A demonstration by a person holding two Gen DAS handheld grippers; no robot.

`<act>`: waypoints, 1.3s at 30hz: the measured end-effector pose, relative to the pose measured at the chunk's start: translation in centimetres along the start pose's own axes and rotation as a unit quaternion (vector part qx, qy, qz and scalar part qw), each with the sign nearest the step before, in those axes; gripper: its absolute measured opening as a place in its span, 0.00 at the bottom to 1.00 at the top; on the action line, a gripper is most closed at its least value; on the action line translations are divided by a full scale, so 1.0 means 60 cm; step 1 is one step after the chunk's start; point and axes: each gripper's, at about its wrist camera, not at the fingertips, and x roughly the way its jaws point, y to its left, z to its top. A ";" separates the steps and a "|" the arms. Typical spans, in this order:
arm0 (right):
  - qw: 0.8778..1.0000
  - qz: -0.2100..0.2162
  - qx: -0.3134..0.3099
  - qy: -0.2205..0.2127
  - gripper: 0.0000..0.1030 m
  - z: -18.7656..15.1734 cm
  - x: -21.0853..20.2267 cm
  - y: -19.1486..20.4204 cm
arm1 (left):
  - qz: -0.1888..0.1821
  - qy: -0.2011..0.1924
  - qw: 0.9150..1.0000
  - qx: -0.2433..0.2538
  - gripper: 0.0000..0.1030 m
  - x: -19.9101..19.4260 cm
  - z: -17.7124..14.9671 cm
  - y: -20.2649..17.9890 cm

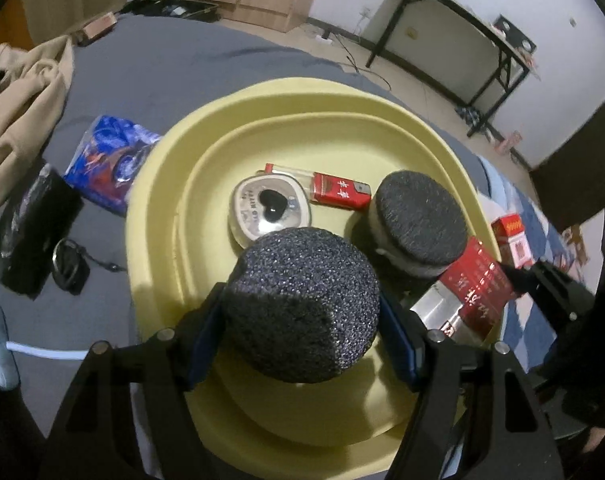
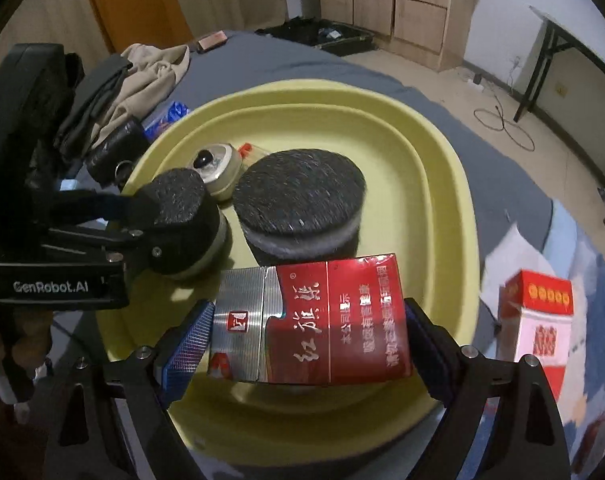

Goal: Organize rigid objects
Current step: 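Carry black sponge puck in left gripper to tray while right carries red-silver pack, then carry red-white pack in left gripper to tray while right carries dark brown box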

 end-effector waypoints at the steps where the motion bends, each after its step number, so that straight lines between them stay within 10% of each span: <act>1: 1.000 0.000 0.000 -0.003 0.89 0.006 0.003 0.004 | -0.009 -0.003 1.000 -0.008 0.76 -0.007 -0.001 0.004; 4: 1.000 -0.003 0.002 -0.026 0.97 0.000 -0.008 0.011 | -0.028 -0.021 0.999 -0.012 1.00 -0.045 -0.009 0.003; 10: 0.991 -0.028 0.071 -0.114 1.00 -0.058 -0.104 -0.020 | -0.064 -0.034 0.997 0.025 1.00 -0.104 -0.001 -0.071; 17: 0.948 -0.127 0.219 -0.193 1.00 -0.226 -0.275 -0.162 | -0.119 -0.020 0.983 0.136 1.00 -0.087 -0.001 -0.267; 20: 0.936 -0.173 0.250 -0.179 1.00 -0.307 -0.329 -0.229 | -0.095 0.013 0.979 0.180 1.00 -0.034 -0.011 -0.338; 31: 0.854 -0.246 0.442 -0.118 0.99 -0.477 -0.368 -0.398 | -0.044 0.056 0.995 0.070 0.99 0.131 0.038 -0.417; 39: 0.843 -0.240 0.469 -0.108 0.98 -0.464 -0.323 -0.451 | 0.006 0.055 0.995 0.082 0.84 0.194 0.040 -0.434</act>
